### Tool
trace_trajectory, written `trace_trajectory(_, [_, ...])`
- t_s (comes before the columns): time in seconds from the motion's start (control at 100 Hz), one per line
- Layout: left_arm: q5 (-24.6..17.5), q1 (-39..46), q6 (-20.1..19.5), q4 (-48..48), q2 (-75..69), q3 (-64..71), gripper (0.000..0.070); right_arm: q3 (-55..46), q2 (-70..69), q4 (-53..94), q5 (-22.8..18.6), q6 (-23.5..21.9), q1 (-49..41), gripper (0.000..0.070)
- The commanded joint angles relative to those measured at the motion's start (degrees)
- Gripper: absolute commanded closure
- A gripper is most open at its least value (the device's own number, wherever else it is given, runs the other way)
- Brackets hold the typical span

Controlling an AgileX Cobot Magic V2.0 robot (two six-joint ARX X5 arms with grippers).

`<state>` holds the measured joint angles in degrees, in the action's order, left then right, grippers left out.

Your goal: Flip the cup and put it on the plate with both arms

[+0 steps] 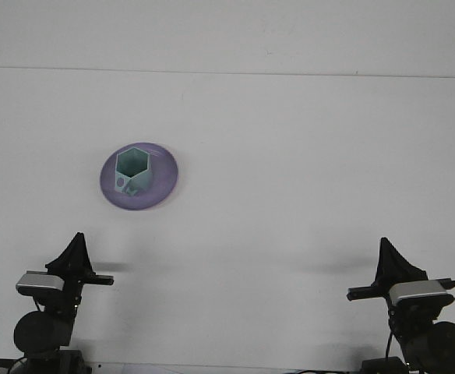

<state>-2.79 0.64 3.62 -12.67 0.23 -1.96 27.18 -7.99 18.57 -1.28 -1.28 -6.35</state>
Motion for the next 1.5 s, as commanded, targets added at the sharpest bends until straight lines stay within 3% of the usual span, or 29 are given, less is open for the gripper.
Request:
trace_trajectory(0.0, [-0.2,0.1,0.2,-0.6,0.0,1.2,0.0687,0.1,0.1,-0.6,0.3,0.7,0.0,0.0700])
trace_trajectory(0.18, [-0.2,0.2,0.2,-0.6,0.0,1.2,0.0687,-0.5,0.1,-0.8,1.4,5.4,0.6,0.0700])
trace_trajectory(0.31, [-0.2,0.1,0.2,-0.6,0.0,1.2,0.0687,-6.7,2.1,-5.8,1.4,8.7,3.4,0.0700])
trace_trajectory(0.48, [-0.2,0.2,0.2,-0.6,0.0,1.2,0.0687,-18.8,8.2,-12.8,0.4,9.0,6.0,0.0700])
trace_trajectory(0.7, [-0.2,0.2,0.2,-0.5,0.0,1.2,0.0687,-26.5,7.9,-19.9,1.2,10.4,6.0,0.0700])
trace_trajectory(1.49, [-0.2,0.1,0.2,-0.5,0.0,1.1,0.0687,-26.4,7.9,-19.5,1.3,10.0,6.0,0.0700])
